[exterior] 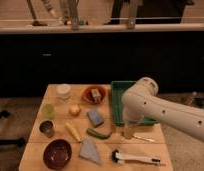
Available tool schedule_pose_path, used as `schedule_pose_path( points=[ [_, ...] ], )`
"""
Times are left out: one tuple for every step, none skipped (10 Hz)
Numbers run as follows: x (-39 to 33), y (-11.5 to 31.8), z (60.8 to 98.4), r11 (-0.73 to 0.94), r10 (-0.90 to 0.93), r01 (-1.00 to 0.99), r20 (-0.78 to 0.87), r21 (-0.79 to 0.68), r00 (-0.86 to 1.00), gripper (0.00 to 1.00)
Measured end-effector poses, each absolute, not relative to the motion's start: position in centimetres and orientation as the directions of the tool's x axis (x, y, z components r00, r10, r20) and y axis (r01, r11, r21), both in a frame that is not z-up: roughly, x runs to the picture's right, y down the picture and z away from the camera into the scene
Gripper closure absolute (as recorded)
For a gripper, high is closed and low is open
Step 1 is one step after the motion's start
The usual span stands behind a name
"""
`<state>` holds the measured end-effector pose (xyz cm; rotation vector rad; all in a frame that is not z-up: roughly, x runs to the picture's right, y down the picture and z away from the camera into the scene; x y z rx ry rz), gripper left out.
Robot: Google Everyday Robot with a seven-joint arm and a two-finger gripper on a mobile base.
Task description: Place pepper in table surface
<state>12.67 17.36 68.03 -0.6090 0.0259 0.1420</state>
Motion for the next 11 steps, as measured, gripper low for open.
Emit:
schedule_pose_path(
  points=[
    [10.8, 18.0, 67.9, 0.812, 0.11, -0.123, -0.057, -0.571, 0.992, 0.2],
    [9.0, 18.5, 67.8, 0.814, 0.094, -0.106, -0.051, -0.571, 0.994, 0.2],
    [7.3, 19.3, 67.7, 0.815, 0.08, -0.09, -0.043, -0.572, 0.996, 0.2],
    [6.5, 19.7, 67.9, 0.816, 0.075, -0.084, -0.039, -0.573, 0.996, 0.2],
    [5.7, 20.7, 68.4, 0.809, 0.078, -0.083, -0.034, -0.581, 0.996, 0.2],
    [5.3, 21.4, 69.2, 0.8, 0.091, -0.09, -0.029, -0.593, 0.995, 0.2],
    [5.0, 21.8, 69.7, 0.793, 0.103, -0.097, -0.026, -0.602, 0.994, 0.2],
    [4.7, 22.1, 70.2, 0.786, 0.113, -0.105, -0.026, -0.609, 0.993, 0.2],
    [4.4, 22.5, 70.9, 0.777, 0.123, -0.116, -0.031, -0.618, 0.992, 0.2],
    [3.9, 22.8, 71.6, 0.771, 0.128, -0.121, -0.034, -0.625, 0.991, 0.2],
    [3.5, 23.0, 72.1, 0.766, 0.128, -0.124, -0.039, -0.631, 0.991, 0.2]
  ],
)
